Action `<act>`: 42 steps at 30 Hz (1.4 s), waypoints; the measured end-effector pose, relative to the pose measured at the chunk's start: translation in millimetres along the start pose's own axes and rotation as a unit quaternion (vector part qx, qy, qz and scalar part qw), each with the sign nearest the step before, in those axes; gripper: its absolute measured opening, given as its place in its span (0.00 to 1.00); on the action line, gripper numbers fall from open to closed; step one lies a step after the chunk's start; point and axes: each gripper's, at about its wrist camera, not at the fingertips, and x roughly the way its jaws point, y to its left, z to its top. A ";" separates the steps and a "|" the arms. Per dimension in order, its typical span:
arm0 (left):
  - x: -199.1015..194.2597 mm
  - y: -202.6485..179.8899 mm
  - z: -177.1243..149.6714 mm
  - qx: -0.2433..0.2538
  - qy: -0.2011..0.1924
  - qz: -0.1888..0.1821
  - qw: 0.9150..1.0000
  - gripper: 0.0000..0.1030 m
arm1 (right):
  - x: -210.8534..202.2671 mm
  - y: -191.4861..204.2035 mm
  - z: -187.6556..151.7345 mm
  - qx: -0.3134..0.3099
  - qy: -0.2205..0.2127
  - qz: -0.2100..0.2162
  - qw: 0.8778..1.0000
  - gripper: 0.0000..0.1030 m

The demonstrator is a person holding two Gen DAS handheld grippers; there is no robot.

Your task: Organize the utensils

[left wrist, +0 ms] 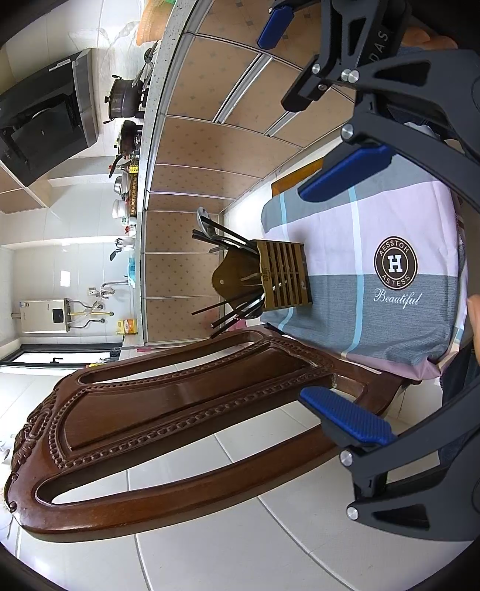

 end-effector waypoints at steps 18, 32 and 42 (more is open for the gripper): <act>-2.5 0.6 -0.8 0.001 0.000 0.000 1.000 0.96 | -6.0 2.1 0.9 0.001 -0.004 -0.001 1.000 0.97; -4.8 1.6 -0.1 0.003 0.000 -0.002 1.000 0.96 | -8.7 2.9 1.5 0.003 -0.006 -0.001 1.000 0.97; -5.6 2.3 -0.1 0.003 0.000 -0.003 1.000 0.96 | -10.8 3.7 2.1 0.002 -0.008 -0.003 1.000 0.97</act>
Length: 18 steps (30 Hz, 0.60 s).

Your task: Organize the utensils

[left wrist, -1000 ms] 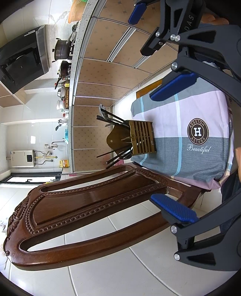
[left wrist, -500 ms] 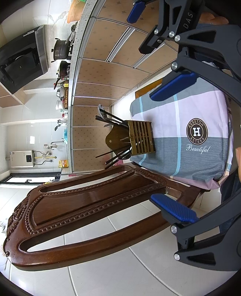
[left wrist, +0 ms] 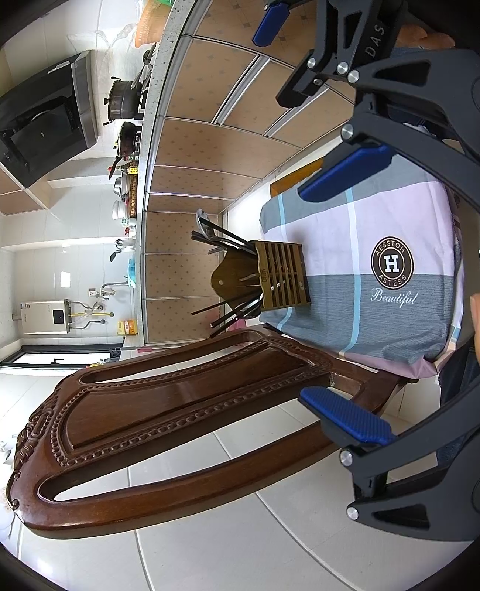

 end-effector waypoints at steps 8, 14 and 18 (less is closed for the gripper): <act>0.9 1.3 -0.3 0.000 0.000 0.000 1.000 0.96 | -2.0 0.3 0.8 -0.001 -0.001 -0.001 1.000 0.97; 0.8 1.1 -0.2 0.000 -0.001 -0.001 1.000 0.96 | -2.3 0.8 0.5 -0.002 -0.001 0.000 1.000 0.97; 0.5 1.6 -2.0 -0.001 -0.001 0.000 1.000 0.96 | -2.1 0.8 0.4 -0.002 -0.001 0.000 1.000 0.97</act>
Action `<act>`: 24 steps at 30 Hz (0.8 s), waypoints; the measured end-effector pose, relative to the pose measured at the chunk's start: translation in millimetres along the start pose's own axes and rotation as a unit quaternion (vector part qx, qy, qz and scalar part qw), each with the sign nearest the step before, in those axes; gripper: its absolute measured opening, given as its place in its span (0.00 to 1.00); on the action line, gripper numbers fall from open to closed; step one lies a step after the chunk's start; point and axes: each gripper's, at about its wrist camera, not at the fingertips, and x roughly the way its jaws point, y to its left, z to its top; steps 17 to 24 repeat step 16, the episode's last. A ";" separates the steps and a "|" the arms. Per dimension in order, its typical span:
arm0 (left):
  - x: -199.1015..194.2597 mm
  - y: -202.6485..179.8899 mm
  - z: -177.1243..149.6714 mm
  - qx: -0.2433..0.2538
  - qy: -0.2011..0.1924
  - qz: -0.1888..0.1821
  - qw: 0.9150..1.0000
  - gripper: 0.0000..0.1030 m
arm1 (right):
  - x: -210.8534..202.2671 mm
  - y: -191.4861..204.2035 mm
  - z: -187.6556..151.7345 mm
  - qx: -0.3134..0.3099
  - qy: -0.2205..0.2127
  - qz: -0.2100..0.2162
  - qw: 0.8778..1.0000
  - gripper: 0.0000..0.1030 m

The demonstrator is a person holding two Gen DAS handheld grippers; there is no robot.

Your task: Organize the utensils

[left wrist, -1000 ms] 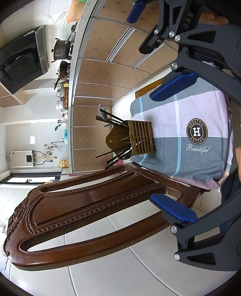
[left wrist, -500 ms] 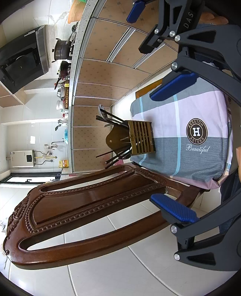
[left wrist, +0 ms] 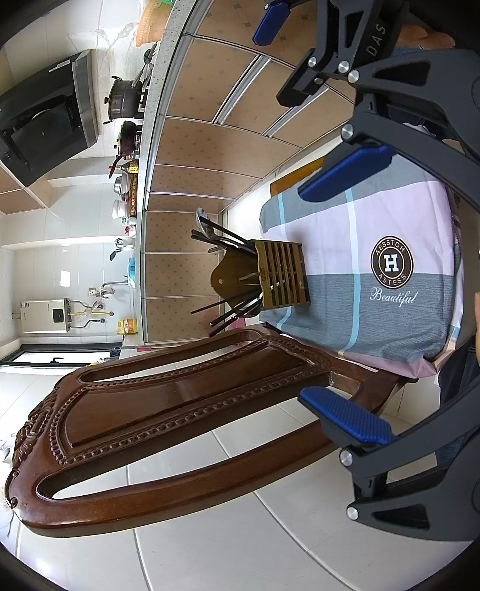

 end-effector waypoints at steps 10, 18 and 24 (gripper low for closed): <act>0.1 -0.6 -1.7 -0.001 0.003 0.002 1.000 0.96 | 1.1 1.6 -0.1 -0.001 0.002 0.001 1.000 0.97; 0.7 -2.3 -2.9 -0.004 0.008 0.003 1.000 0.96 | 7.8 4.2 -2.2 -0.004 0.013 0.003 1.000 0.97; 0.7 -2.3 -2.9 -0.004 0.008 0.003 1.000 0.96 | 7.8 4.2 -2.2 -0.004 0.013 0.003 1.000 0.97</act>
